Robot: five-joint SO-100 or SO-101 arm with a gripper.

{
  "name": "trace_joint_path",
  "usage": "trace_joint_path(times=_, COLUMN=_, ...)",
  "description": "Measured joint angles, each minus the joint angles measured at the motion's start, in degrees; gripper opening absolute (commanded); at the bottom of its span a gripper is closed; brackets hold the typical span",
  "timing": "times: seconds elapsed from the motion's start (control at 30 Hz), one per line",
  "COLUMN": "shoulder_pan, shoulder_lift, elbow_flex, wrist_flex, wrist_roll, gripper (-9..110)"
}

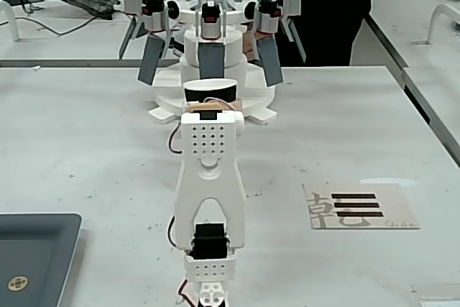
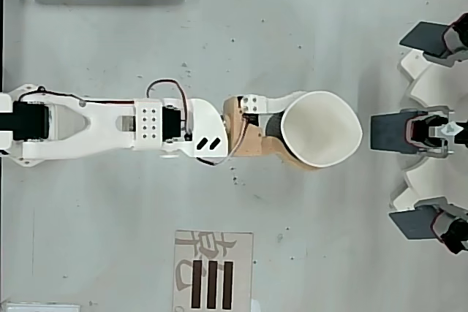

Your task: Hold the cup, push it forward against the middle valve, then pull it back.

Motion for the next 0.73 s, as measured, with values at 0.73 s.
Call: trace_joint_path(times=0.73, shoulder_pan=0.0, shoulder_lift=0.1, elbow_flex=0.0, wrist_flex=-0.5, wrist_roll=0.0, gripper=3)
